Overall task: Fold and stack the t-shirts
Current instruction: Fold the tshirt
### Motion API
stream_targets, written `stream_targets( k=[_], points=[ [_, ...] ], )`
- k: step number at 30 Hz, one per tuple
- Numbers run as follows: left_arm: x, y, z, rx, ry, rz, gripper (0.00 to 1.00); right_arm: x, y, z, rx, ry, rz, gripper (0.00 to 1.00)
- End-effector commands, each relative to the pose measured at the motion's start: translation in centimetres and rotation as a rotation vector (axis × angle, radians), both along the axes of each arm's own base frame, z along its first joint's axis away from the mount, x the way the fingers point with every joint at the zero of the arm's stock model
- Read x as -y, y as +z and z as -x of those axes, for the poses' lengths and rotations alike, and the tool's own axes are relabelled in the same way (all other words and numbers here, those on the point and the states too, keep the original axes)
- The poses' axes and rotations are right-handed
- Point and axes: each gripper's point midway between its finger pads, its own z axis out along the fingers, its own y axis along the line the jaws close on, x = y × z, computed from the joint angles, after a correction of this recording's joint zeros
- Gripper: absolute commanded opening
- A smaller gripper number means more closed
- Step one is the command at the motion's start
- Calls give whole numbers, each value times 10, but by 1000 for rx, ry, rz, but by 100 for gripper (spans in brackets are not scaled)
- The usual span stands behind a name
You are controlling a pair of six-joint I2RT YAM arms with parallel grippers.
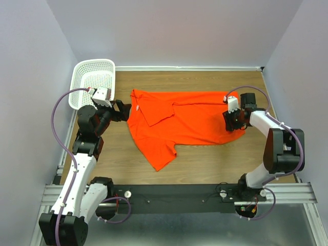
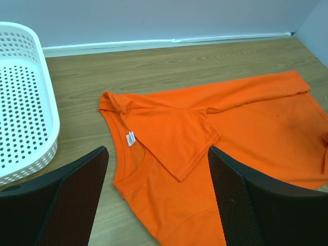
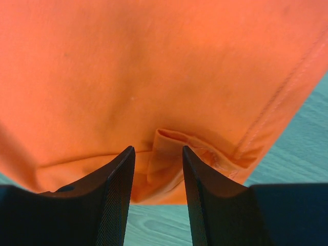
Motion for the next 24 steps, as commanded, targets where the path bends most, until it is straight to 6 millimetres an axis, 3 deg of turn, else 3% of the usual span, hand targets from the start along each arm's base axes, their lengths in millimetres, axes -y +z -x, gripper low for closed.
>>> stream_targets(
  k=[1, 7, 17, 20, 24],
  points=[
    [2, 15, 2, 44, -23, -11, 86, 6, 17, -12, 92, -32, 28, 49],
    [3, 15, 1, 44, -29, -10, 86, 12, 31, -13, 135, -65, 58, 49],
    [2, 16, 3, 50, -20, -11, 86, 13, 3, -18, 49, -80, 51, 47],
    [2, 16, 2, 48, -21, -11, 86, 14, 1, -15, 44, -79, 57, 41],
    [3, 16, 2, 47, -28, -10, 86, 16, 14, -13, 84, -75, 72, 22]
  ],
)
